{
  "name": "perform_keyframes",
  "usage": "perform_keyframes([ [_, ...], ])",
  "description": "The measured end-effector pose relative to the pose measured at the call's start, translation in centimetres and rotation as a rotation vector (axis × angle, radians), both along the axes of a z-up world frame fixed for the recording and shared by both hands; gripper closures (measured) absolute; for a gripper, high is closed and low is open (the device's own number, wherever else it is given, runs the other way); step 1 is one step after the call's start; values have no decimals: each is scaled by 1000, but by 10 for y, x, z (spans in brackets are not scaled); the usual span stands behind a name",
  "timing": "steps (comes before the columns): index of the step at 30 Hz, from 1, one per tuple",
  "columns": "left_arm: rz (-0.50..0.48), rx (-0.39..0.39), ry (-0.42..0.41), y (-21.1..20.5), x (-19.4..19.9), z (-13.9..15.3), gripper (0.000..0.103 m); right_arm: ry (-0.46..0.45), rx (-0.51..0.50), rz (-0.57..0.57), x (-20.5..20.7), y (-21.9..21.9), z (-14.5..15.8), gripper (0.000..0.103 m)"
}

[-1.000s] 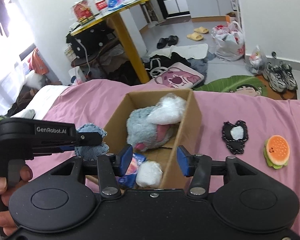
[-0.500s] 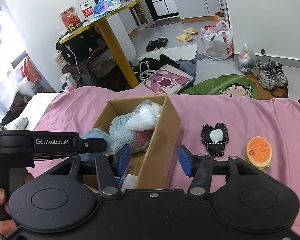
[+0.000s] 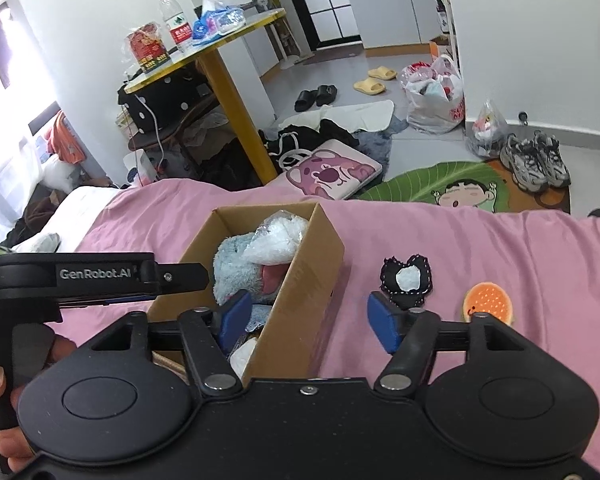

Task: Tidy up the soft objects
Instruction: 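Move both tools toward the black heart patch and toy burger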

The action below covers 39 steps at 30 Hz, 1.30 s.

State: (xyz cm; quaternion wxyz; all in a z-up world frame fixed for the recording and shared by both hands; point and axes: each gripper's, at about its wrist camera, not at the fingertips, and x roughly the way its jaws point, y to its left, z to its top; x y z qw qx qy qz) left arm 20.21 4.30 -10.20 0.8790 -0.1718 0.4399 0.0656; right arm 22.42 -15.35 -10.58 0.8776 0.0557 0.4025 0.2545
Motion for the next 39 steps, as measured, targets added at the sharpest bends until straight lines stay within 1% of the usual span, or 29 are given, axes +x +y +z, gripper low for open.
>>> perform_keyframes([
  [3,0,22,-3,-6,-3,4,43,-14,2,1,-2,-9,6,24],
  [5,1,48,0,-9,-5,6,40,-19,1,1,-2,-17,9,20],
  [7,6,76,-6,-14,-7,10,31,-28,0,-3,-2,-25,12,18],
  [9,15,92,-16,-18,-9,13,26,-39,-2,-5,-3,-34,15,14],
  [10,20,98,-19,-20,-10,15,23,-45,-2,-6,-3,-39,17,13],
  [12,25,107,-22,-25,-11,17,21,-52,-5,-6,-3,-49,18,11],
  [16,27,121,-46,-35,-16,22,18,-54,-12,-15,-4,-66,18,10],
  [21,36,141,-54,-49,-19,23,16,-51,-21,-38,-2,-83,14,10],
  [24,39,166,-65,-60,-19,25,10,-36,-30,-54,3,-94,11,10],
  [27,38,185,-70,-70,-18,26,7,-21,-25,-77,8,-104,6,10],
  [29,21,183,-67,-78,-15,25,6,-19,-23,-94,11,-110,3,10],
  [33,0,190,-60,-95,-10,22,4,-12,-23,-95,12,-115,-3,10],
  [36,-11,161,-53,-102,-3,17,4,6,2,-103,16,-121,-8,10],
  [39,-10,166,-52,-110,2,12,4,26,11,-105,20,-124,-15,11],
])
